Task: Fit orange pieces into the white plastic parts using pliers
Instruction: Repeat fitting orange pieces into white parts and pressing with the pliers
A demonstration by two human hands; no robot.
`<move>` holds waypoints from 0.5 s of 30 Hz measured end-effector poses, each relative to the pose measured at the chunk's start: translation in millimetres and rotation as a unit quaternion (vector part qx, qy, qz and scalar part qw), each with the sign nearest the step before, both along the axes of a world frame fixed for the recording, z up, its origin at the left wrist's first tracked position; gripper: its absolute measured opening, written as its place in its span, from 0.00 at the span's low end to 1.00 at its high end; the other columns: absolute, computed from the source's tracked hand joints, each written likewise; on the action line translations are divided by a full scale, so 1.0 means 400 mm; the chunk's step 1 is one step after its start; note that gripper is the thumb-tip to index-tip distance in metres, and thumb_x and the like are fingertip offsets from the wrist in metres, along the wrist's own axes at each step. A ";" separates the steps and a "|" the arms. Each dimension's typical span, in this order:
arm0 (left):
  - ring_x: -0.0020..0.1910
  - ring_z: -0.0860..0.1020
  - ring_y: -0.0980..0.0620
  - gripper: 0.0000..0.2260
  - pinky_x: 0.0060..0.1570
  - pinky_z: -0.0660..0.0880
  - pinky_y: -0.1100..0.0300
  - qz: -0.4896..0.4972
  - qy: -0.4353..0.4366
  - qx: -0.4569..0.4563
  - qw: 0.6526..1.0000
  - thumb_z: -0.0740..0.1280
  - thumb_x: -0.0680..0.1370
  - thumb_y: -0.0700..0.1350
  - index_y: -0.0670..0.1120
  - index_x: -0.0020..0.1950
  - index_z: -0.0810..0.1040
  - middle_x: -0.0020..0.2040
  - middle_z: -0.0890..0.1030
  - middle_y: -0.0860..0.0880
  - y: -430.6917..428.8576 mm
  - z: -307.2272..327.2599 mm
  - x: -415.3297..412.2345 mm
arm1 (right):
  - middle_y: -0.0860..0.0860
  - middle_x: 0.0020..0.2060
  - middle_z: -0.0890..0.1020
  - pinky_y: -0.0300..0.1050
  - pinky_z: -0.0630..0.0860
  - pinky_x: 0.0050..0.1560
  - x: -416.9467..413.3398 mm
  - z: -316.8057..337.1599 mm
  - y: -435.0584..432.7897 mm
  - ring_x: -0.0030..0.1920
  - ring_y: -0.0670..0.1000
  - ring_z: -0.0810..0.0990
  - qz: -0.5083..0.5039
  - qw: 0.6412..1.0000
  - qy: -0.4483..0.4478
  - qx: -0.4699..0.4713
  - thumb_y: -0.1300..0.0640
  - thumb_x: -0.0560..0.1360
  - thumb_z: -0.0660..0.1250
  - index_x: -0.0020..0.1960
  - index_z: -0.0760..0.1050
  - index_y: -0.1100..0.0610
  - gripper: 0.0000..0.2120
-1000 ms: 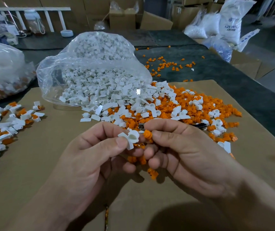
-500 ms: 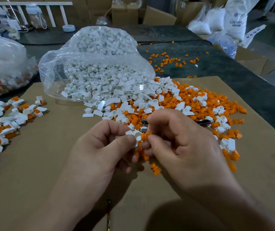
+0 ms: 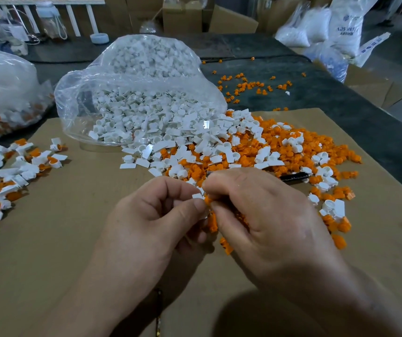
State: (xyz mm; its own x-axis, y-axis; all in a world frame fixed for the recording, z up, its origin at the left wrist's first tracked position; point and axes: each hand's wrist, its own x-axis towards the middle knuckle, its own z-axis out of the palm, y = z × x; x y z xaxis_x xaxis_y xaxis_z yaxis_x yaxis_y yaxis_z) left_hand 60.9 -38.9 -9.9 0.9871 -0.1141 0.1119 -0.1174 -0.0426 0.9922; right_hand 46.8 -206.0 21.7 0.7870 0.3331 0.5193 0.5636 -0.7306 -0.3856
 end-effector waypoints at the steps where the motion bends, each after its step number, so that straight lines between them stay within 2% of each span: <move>1: 0.28 0.81 0.52 0.08 0.27 0.75 0.64 -0.002 0.002 -0.012 1.000 0.78 0.68 0.50 0.50 0.43 0.84 0.32 0.83 0.45 -0.002 0.003 -0.001 | 0.42 0.47 0.80 0.38 0.78 0.48 -0.001 0.002 0.000 0.50 0.41 0.76 0.001 1.000 0.000 -0.004 0.60 0.74 0.67 0.55 0.75 0.49 0.12; 3: 0.28 0.81 0.52 0.09 0.26 0.74 0.64 0.006 0.009 -0.025 1.000 0.73 0.66 0.52 0.49 0.42 0.84 0.31 0.83 0.44 -0.005 0.010 -0.004 | 0.43 0.46 0.80 0.41 0.79 0.45 -0.002 0.006 0.001 0.48 0.43 0.77 0.004 1.000 0.002 -0.008 0.60 0.74 0.68 0.55 0.76 0.49 0.12; 7: 0.27 0.81 0.52 0.08 0.26 0.74 0.65 0.009 0.010 -0.016 1.000 0.71 0.67 0.51 0.50 0.41 0.84 0.30 0.82 0.44 -0.008 0.017 -0.008 | 0.45 0.46 0.81 0.47 0.80 0.43 -0.003 0.009 0.002 0.47 0.47 0.79 0.011 1.000 0.004 -0.014 0.62 0.73 0.69 0.55 0.77 0.51 0.13; 11: 0.28 0.81 0.52 0.06 0.27 0.74 0.65 -0.002 0.003 -0.018 1.000 0.72 0.67 0.50 0.49 0.41 0.84 0.30 0.82 0.44 -0.009 0.016 -0.008 | 0.43 0.46 0.80 0.41 0.77 0.44 -0.002 0.008 0.000 0.47 0.44 0.76 0.018 0.999 0.008 -0.034 0.63 0.72 0.71 0.55 0.76 0.49 0.14; 13: 0.27 0.80 0.52 0.06 0.27 0.74 0.65 -0.012 -0.006 -0.018 1.000 0.78 0.68 0.47 0.49 0.41 0.84 0.30 0.82 0.44 -0.003 0.010 -0.005 | 0.43 0.46 0.79 0.39 0.74 0.44 -0.002 0.007 -0.002 0.47 0.44 0.75 0.026 0.999 0.005 -0.043 0.63 0.71 0.71 0.55 0.76 0.49 0.16; 15: 0.27 0.80 0.52 0.06 0.28 0.75 0.65 -0.021 -0.021 -0.007 1.000 0.78 0.68 0.46 0.50 0.42 0.84 0.30 0.81 0.45 0.000 0.002 -0.002 | 0.44 0.46 0.79 0.41 0.74 0.45 -0.002 0.006 -0.001 0.48 0.45 0.75 0.037 0.998 -0.007 -0.051 0.64 0.72 0.71 0.56 0.76 0.51 0.15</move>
State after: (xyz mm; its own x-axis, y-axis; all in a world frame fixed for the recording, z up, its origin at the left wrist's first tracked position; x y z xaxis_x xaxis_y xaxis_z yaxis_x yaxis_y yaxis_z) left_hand 60.2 -38.8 -9.0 0.9759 -0.1529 0.1556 -0.1608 -0.0220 0.9867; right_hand 45.9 -206.6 24.1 0.7511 0.4419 0.4905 0.6226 -0.7213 -0.3035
